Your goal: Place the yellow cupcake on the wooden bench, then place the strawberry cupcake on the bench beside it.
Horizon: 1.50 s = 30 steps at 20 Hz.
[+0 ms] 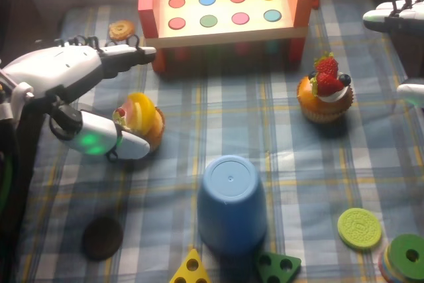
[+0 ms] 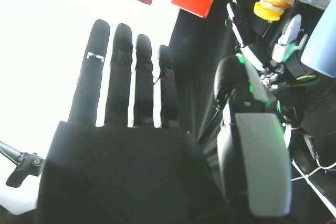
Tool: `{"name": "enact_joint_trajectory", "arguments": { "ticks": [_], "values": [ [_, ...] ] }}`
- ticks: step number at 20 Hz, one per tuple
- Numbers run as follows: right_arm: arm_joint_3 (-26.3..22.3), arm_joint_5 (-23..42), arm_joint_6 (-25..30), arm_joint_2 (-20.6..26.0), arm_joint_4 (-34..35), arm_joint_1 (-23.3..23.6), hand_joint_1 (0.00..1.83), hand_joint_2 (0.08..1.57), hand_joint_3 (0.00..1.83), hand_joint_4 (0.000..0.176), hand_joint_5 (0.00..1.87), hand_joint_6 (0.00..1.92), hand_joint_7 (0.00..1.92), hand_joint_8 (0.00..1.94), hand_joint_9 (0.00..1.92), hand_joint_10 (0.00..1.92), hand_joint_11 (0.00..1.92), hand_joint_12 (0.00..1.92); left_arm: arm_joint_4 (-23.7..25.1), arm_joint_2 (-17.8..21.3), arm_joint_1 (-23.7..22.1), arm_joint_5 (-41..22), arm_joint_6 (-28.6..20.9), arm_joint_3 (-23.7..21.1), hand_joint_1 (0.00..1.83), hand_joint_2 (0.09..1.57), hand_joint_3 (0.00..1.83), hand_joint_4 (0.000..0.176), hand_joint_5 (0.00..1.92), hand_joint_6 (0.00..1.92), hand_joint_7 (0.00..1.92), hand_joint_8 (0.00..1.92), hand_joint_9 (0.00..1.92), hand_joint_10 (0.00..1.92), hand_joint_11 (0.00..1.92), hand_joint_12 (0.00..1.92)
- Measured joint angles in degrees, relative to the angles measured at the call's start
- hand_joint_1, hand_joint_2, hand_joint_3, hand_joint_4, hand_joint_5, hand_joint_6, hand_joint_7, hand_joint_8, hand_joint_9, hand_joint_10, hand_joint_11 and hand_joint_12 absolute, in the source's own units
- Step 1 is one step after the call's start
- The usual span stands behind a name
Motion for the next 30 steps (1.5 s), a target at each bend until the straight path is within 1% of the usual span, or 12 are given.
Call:
{"name": "enact_joint_trajectory", "arguments": {
  "ticks": [3,7,8,9,11,15,17,21,23,24,28,30],
  "values": [
    [0.0,-0.1,0.0,0.0,0.0,0.0,0.61,1.26,0.0,0.0,0.41,0.0,0.45,0.0,0.48,0.01,0.23,0.67,-0.4,-0.9,-0.2,1.4,0.2,0.2,0.92,0.94,0.0,0.095,0.61,0.0,0.69,0.01,0.66,0.01,0.05,0.78],
    [0.0,0.0,0.0,0.0,-0.2,0.0,0.62,1.25,0.0,0.0,0.42,0.0,0.46,0.0,0.48,0.0,0.21,0.67,-0.7,-1.4,-0.7,2.0,0.1,0.9,0.94,1.03,0.0,0.039,0.9,0.01,0.92,0.03,0.79,0.02,0.04,0.84],
    [0.0,0.0,0.0,0.0,-0.2,0.0,0.58,1.26,0.0,0.0,0.43,0.0,0.47,0.0,0.49,0.01,0.23,0.67,-0.7,-1.4,-0.8,2.0,0.2,1.0,1.01,1.08,0.0,0.149,0.98,0.73,0.99,0.02,0.83,0.02,0.02,0.91],
    [0.0,0.0,0.0,0.0,-0.1,0.0,0.57,1.26,0.0,0.0,0.43,0.0,0.47,0.0,0.49,0.01,0.24,0.67,-0.7,-1.5,-0.8,1.9,0.2,1.1,1.19,1.11,0.0,0.0,1.05,0.68,0.98,0.92,0.91,0.04,0.05,0.99],
    [0.0,-0.1,0.0,0.0,0.0,0.0,0.59,1.27,0.0,0.0,0.42,0.0,0.47,0.0,0.49,0.0,0.24,0.66,-1.0,-1.5,-0.9,1.9,0.1,1.1,1.23,1.11,0.0,0.0,1.07,0.68,0.94,1.18,0.97,0.06,0.06,1.01],
    [0.0,0.0,0.0,0.0,0.0,-0.1,0.59,1.29,0.01,0.0,0.41,0.0,0.45,0.0,0.48,0.0,0.23,0.64,-0.2,-1.5,-2.4,1.9,0.1,1.1,1.24,1.11,0.0,0.0,1.02,0.76,1.0,1.11,1.05,0.05,0.1,0.91],
    [0.0,0.0,0.0,0.0,0.0,-0.1,0.6,1.29,0.0,0.0,0.42,0.0,0.45,0.0,0.47,0.0,0.23,0.63,3.3,-1.0,-4.2,1.7,-4.0,0.9,1.22,1.13,0.0,0.0,0.96,0.87,0.94,1.19,1.01,0.02,0.05,0.86],
    [0.0,0.0,0.0,0.0,0.0,-0.1,0.61,1.28,0.0,0.0,0.44,0.01,0.48,0.01,0.49,0.01,0.24,0.65,8.5,-0.7,-10.6,0.6,-5.8,1.0,1.23,1.13,0.0,0.0,0.94,0.89,1.0,1.11,1.07,0.01,0.19,0.55],
    [0.0,0.0,0.1,-0.1,0.0,-0.1,0.59,1.29,0.0,0.0,0.43,0.0,0.47,0.0,0.49,0.0,0.23,0.65,10.0,-2.2,-15.4,0.3,-5.9,3.1,1.21,1.14,0.0,0.0,0.9,1.0,0.99,1.08,1.08,0.01,0.21,0.66],
    [0.0,0.0,0.1,-0.1,0.0,-0.1,0.61,1.29,0.0,0.0,0.43,0.0,0.48,0.0,0.49,0.0,0.23,0.66,10.1,-3.6,-18.2,0.3,-5.9,4.9,1.18,1.18,0.0,0.02,0.82,1.19,0.92,1.13,1.02,0.01,0.25,0.72],
    [0.7,-0.1,0.4,-0.8,-0.2,-0.1,0.59,1.29,0.0,0.0,0.43,0.0,0.48,0.0,0.49,0.0,0.2,0.72,9.7,-8.8,-24.6,5.5,-5.9,11.7,1.2,1.14,0.0,0.035,0.91,1.07,0.97,1.04,0.97,0.0,0.32,0.72],
    [0.7,-0.1,0.4,-1.0,-0.2,-0.1,0.65,1.29,0.0,0.0,0.43,0.0,0.48,0.0,0.49,0.0,0.2,0.72,8.1,-12.1,-26.2,8.3,-5.9,16.2,1.19,1.15,0.0,0.035,0.91,1.05,0.94,1.1,0.97,0.0,0.25,1.06]
  ]
}}
